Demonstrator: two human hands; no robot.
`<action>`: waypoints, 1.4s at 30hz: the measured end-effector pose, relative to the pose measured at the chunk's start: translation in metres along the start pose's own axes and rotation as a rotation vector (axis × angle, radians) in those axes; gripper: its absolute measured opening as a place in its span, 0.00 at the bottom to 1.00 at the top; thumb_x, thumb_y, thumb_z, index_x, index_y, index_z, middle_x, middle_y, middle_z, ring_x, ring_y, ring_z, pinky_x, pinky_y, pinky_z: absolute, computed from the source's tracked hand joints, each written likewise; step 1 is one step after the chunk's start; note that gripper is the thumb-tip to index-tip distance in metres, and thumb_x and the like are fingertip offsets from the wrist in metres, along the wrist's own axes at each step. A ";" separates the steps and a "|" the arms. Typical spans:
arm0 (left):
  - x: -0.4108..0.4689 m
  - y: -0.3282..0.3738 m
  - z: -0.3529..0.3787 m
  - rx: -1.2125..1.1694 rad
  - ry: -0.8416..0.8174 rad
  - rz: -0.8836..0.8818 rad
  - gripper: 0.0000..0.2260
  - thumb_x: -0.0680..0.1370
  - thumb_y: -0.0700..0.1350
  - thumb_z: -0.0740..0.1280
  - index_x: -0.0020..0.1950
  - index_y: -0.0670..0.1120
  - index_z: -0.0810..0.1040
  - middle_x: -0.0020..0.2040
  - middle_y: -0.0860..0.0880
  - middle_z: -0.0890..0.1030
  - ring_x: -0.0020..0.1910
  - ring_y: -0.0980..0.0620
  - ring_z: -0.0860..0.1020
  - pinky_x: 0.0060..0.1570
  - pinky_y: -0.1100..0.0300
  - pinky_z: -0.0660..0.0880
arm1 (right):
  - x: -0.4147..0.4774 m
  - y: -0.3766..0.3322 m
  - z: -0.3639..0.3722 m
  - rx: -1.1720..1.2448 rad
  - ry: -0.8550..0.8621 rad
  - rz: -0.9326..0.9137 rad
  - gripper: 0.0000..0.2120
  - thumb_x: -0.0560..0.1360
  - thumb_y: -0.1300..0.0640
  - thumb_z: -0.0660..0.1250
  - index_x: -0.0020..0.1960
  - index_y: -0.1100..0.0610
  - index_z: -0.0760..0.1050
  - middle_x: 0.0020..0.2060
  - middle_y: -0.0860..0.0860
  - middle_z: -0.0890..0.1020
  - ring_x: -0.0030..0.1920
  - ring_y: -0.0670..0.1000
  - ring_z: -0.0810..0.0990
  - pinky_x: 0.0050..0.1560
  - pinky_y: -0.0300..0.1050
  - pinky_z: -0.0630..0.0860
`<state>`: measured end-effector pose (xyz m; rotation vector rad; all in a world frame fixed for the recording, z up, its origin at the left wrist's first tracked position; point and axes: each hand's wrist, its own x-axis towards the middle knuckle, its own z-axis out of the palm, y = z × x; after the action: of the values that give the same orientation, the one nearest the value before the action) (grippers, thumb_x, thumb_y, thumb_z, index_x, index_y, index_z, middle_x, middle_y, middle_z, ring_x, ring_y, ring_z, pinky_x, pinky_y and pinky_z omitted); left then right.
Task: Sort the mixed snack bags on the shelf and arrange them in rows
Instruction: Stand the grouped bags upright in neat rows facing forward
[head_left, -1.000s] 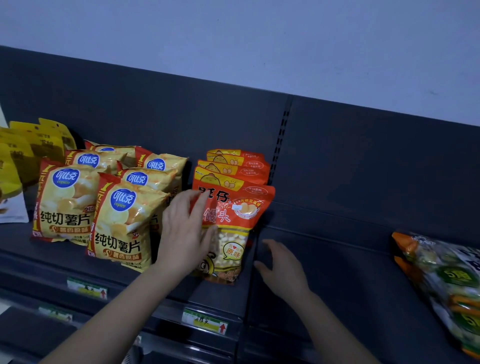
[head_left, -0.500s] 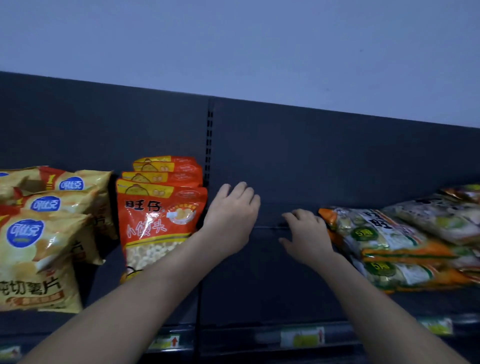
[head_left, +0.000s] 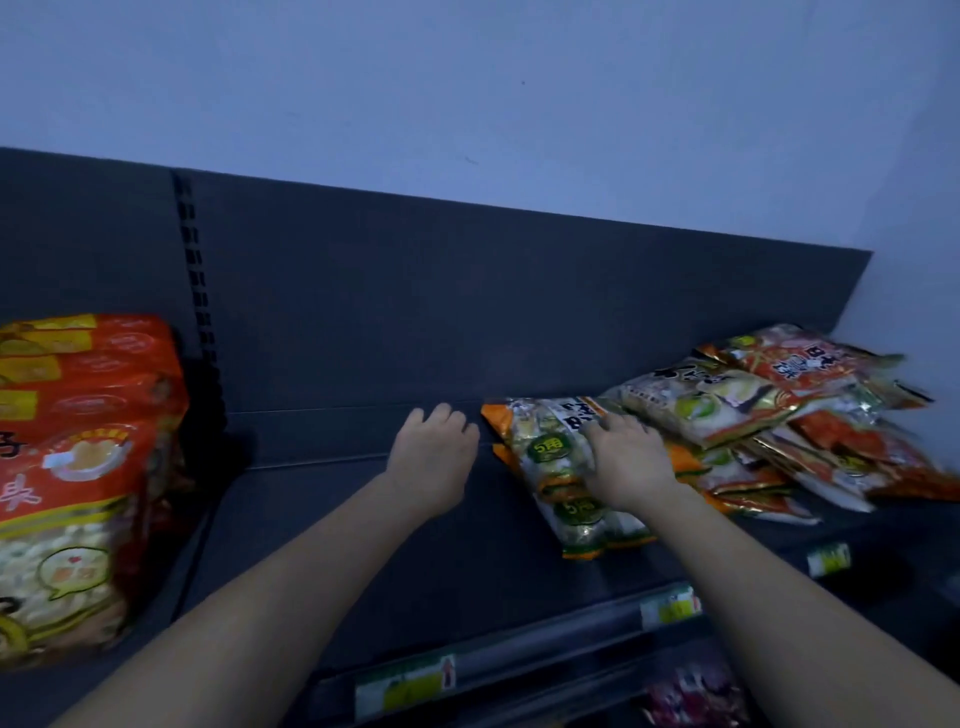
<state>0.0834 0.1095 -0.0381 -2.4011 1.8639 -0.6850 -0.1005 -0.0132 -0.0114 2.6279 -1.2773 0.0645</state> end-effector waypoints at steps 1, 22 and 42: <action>0.008 0.012 0.002 -0.005 -0.011 -0.001 0.21 0.77 0.51 0.65 0.68 0.46 0.68 0.66 0.48 0.71 0.67 0.47 0.66 0.62 0.53 0.63 | 0.002 0.013 0.003 -0.001 -0.012 -0.006 0.25 0.76 0.49 0.63 0.71 0.53 0.65 0.68 0.55 0.68 0.70 0.58 0.64 0.68 0.53 0.64; 0.108 0.090 0.043 -0.786 -0.309 -0.410 0.23 0.80 0.59 0.58 0.66 0.43 0.70 0.61 0.42 0.73 0.55 0.44 0.75 0.45 0.56 0.71 | 0.066 0.109 0.056 0.353 -0.228 0.100 0.27 0.81 0.39 0.48 0.72 0.55 0.62 0.66 0.59 0.75 0.66 0.58 0.73 0.66 0.55 0.65; 0.076 0.015 0.059 -1.854 0.062 -0.873 0.26 0.66 0.20 0.65 0.53 0.48 0.71 0.53 0.41 0.79 0.50 0.42 0.78 0.55 0.42 0.76 | 0.110 0.072 0.062 1.476 -0.292 0.141 0.15 0.72 0.49 0.74 0.54 0.56 0.80 0.47 0.51 0.84 0.46 0.49 0.83 0.42 0.44 0.76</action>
<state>0.1051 0.0202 -0.0708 -3.9653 1.2776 2.0633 -0.0921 -0.1544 -0.0444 3.7451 -2.0008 1.0483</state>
